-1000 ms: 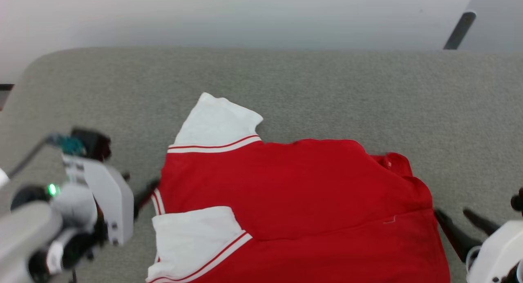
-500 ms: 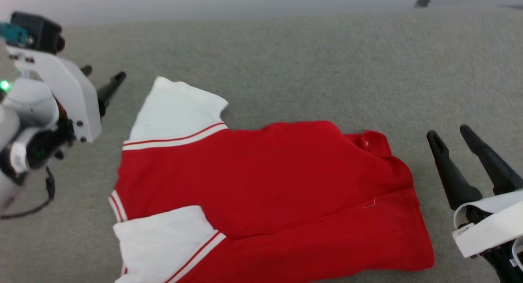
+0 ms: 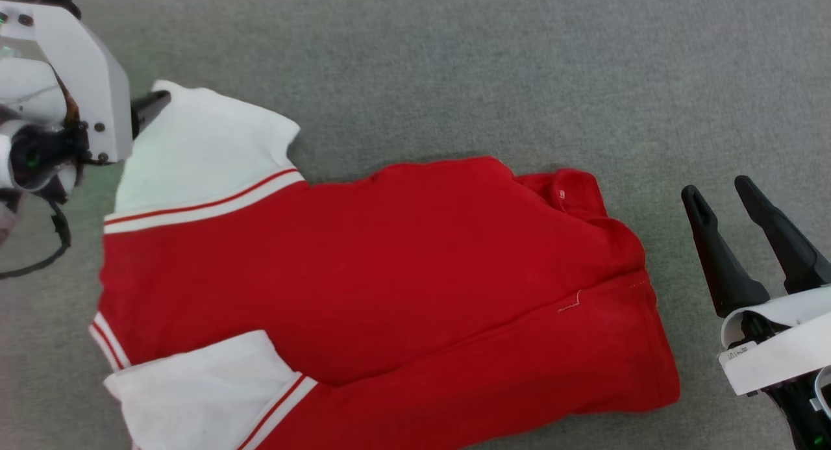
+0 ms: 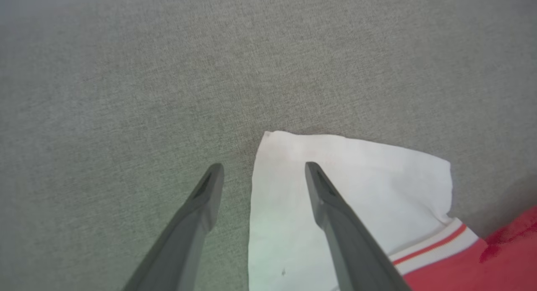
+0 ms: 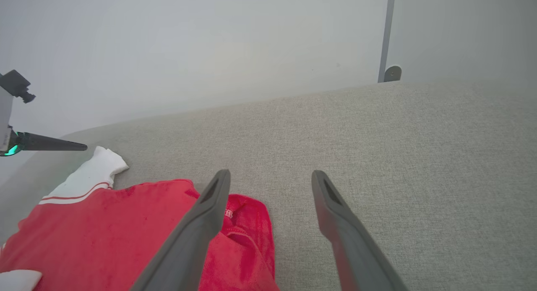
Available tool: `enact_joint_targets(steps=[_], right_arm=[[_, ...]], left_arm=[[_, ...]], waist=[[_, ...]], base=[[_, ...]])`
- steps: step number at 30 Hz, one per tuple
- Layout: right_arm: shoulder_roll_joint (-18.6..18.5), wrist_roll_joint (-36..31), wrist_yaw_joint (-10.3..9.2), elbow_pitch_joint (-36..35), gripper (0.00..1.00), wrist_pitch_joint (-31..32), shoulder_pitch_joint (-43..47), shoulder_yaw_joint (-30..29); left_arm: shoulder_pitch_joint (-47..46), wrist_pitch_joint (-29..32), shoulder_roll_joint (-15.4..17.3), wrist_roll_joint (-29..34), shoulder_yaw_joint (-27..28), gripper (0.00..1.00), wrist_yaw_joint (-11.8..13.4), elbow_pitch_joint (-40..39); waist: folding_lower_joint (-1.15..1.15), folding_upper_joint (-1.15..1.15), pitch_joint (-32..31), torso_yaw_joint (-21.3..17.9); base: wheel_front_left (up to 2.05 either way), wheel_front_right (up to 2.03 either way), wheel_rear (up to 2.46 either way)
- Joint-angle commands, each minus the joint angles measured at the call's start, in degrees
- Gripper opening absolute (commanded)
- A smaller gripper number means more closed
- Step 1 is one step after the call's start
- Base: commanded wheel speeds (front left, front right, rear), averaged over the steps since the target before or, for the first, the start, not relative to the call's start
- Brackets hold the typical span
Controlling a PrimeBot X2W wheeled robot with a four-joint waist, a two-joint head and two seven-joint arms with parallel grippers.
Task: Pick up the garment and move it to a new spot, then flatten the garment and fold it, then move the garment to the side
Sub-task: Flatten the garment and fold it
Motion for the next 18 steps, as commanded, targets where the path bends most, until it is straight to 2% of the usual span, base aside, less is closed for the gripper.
enact_joint_targets(steps=[1,9,10,11,12,14,18], right_arm=[[-0.24,0.5,0.0,0.2,1.0,-0.34,-1.0,0.31],[-0.28,0.94,0.0,0.86,1.0,0.34,-1.58,0.56],[-0.28,1.1,0.0,1.03,1.0,0.75,-1.67,0.7],[-0.32,1.23,0.0,1.07,1.0,1.29,-1.8,0.91],[-0.29,1.32,0.0,1.11,1.0,1.98,-1.93,0.92],[-0.25,1.45,0.0,1.24,1.0,2.94,-2.01,0.91],[0.17,1.99,0.0,1.42,1.0,9.34,-3.21,1.55]], left_arm=[[-1.26,1.78,-0.58,-0.06,-0.65,1.0,-0.62,1.78],[-3.13,4.5,-3.52,0.92,-2.29,1.0,-1.9,7.99],[-2.94,4.69,-4.24,0.16,-2.09,0.49,-2.08,8.79],[-2.83,4.73,-4.85,-0.33,-1.86,0.33,-2.27,9.42],[-2.75,4.6,-5.49,-0.73,-1.65,0.0,-2.4,9.98],[-2.76,4.6,-5.93,-0.76,-1.82,0.0,-3.05,10.37],[-2.94,4.35,-7.2,-0.79,-2.07,0.0,-4.5,11.89]], waist=[[0.0,0.0,2.5,-1.68],[0.0,0.0,3.98,-1.61],[0.0,0.0,4.09,-1.51],[0.0,0.0,4.17,-1.42],[0.0,0.0,4.22,-1.34],[0.0,0.0,4.26,-1.24],[0.0,0.0,4.1,-0.72]], base=[[0.0,0.0,0.0],[0.0,0.0,0.0],[0.0,0.0,0.0],[0.0,0.0,0.0],[0.0,0.0,0.0],[0.0,0.0,0.0],[0.0,0.0,0.0]])
